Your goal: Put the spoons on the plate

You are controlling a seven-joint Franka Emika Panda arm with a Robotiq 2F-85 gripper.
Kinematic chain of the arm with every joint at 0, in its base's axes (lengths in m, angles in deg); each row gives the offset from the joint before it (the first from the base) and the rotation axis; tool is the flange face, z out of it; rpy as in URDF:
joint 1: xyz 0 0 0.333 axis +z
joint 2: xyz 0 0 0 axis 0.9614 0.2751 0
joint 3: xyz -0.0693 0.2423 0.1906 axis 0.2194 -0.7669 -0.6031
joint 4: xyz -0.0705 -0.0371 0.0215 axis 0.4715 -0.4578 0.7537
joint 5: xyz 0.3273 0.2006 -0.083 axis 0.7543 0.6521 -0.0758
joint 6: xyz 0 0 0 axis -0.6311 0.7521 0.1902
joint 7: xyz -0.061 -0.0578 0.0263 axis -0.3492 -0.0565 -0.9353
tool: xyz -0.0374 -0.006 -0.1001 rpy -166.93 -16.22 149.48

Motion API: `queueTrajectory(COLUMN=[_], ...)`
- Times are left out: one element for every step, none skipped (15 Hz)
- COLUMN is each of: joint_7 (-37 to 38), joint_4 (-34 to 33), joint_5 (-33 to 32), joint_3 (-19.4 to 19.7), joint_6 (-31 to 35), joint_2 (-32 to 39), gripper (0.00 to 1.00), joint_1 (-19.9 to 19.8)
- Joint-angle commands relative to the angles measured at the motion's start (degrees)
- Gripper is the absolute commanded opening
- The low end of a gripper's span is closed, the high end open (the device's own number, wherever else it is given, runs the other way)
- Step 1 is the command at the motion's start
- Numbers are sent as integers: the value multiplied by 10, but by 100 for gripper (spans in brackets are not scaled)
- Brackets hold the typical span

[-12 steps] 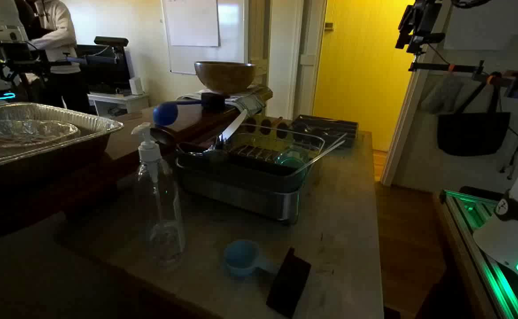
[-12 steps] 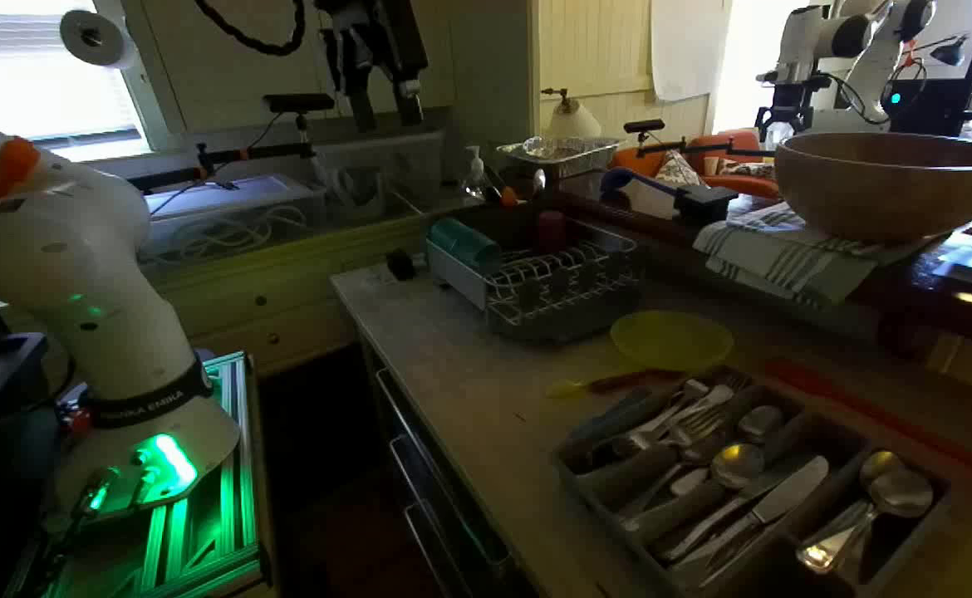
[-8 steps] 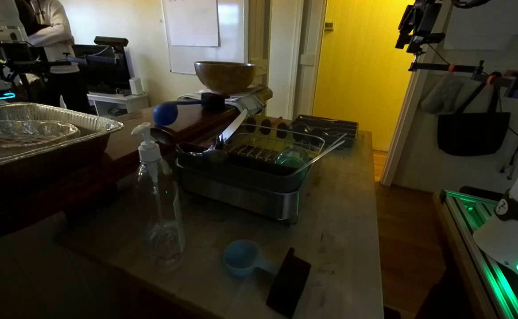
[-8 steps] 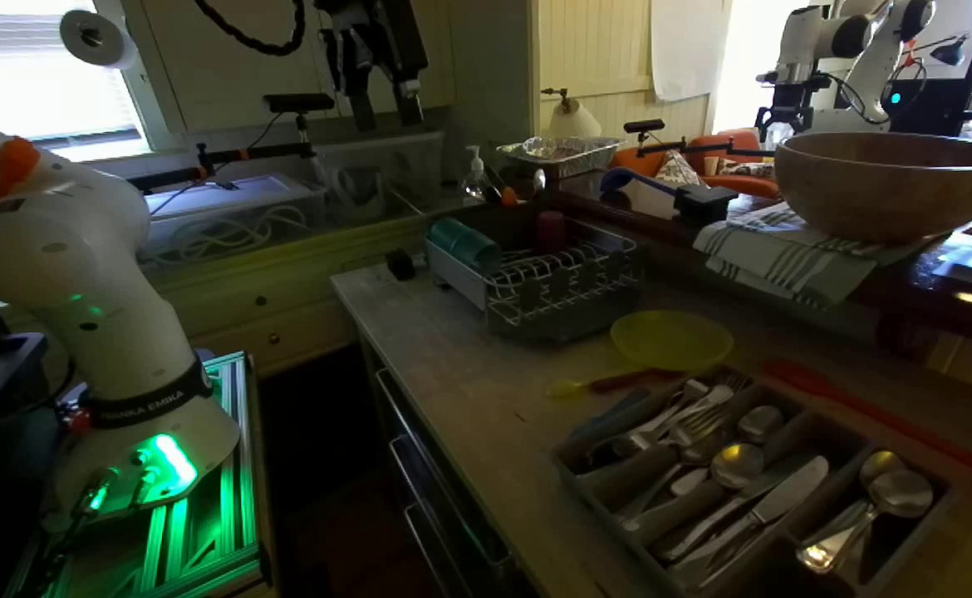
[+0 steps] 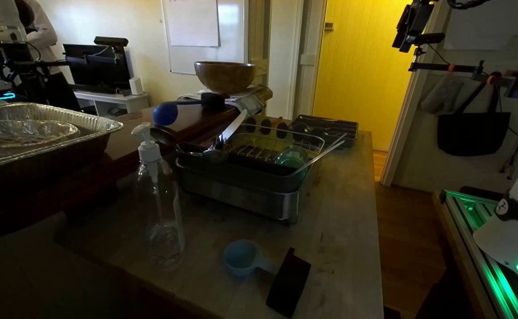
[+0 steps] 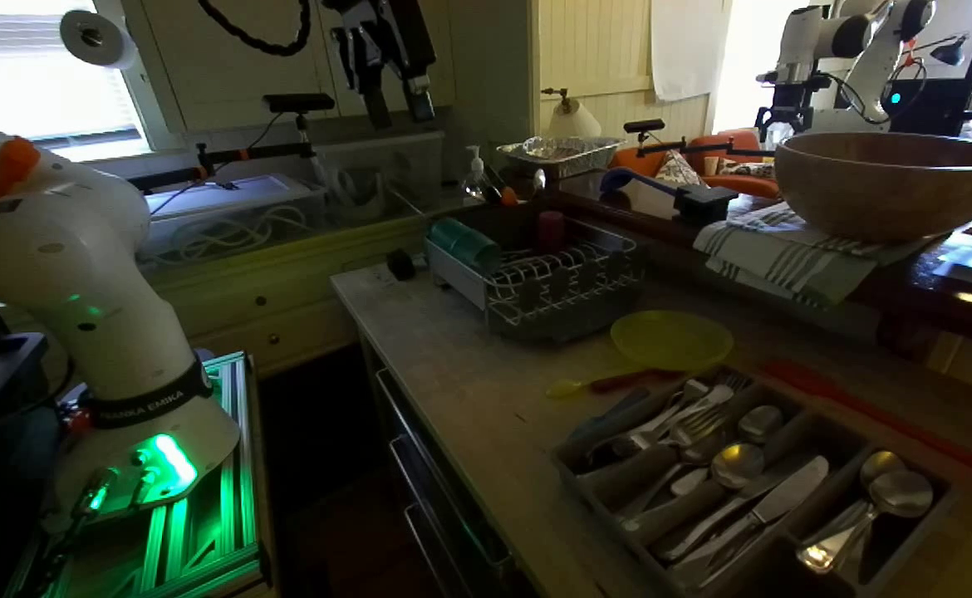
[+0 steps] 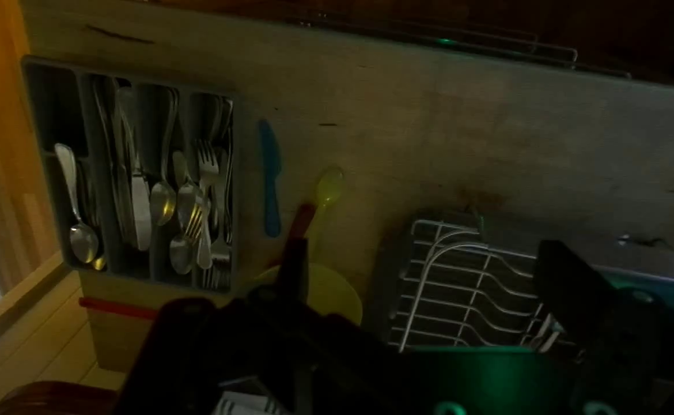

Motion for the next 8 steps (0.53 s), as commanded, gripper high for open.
queueTrajectory(joint_7=[37,39,34,40,29,35,33,31], joint_4=[26,34,44,54,58,68,70,74], joint_5=[26,41,55,56,70,71,82,88], joint_3=[27,36,45,44,53,53,57,61], joint_6=[64,84,103,129,141,166,176,194], joint_2=[45,58,75,91,110,131,155,175], gripper=[100,100,100,100,100,100,100,100], joint_1=[-3,1,4,-3,0,-7,-9,-12])
